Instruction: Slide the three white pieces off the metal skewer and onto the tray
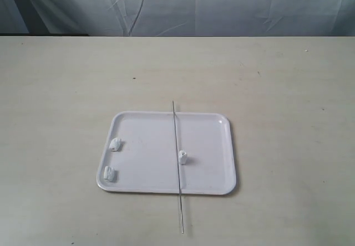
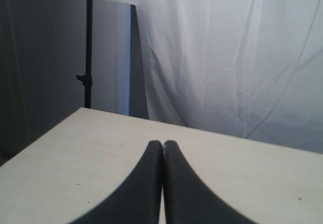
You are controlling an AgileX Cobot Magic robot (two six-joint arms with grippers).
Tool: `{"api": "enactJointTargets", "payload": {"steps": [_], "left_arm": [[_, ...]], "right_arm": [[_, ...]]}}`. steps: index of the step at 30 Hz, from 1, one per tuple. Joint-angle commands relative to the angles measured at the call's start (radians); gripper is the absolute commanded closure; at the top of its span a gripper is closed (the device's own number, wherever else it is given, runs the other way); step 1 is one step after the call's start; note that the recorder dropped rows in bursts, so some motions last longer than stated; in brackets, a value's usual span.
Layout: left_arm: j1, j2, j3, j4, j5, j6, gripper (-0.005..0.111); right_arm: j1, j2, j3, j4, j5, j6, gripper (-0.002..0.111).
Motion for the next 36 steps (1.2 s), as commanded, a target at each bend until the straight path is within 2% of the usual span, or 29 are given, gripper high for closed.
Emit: {"api": "enactJointTargets", "payload": {"steps": [1, 4, 7, 10, 15, 23, 31, 36], "left_arm": [[0.056, -0.043, 0.006, -0.075, 0.041, -0.001, 0.107], [0.086, -0.043, 0.017, -0.127, 0.093, -0.001, 0.107], [0.146, -0.043, 0.052, -0.174, 0.102, -0.001, 0.107], [0.148, -0.043, 0.094, -0.211, 0.1, 0.003, 0.107], [0.098, -0.043, 0.131, -0.215, 0.091, 0.008, 0.107], [0.05, -0.043, 0.167, -0.205, 0.072, 0.031, 0.107], [-0.04, -0.043, 0.167, -0.178, 0.072, 0.033, 0.107], [-0.046, -0.043, 0.167, -0.176, 0.085, 0.054, 0.107]], "right_arm": [[-0.096, -0.036, 0.06, 0.124, -0.072, -0.198, 0.109], [-0.159, -0.066, 0.085, 0.157, -0.081, -0.254, 0.109], [-0.21, -0.074, 0.143, 0.308, -0.094, -0.372, 0.109], [-0.23, -0.084, 0.178, 0.352, -0.171, -0.432, 0.109], [-0.273, -0.093, 0.234, 0.344, -0.23, -0.432, 0.109], [-0.279, -0.145, 0.372, 0.377, -0.414, -0.432, 0.109], [-0.279, -0.17, 0.372, 0.372, -0.386, -0.432, 0.109], [-0.279, -0.173, 0.372, 0.371, -0.332, -0.451, 0.109]]}}
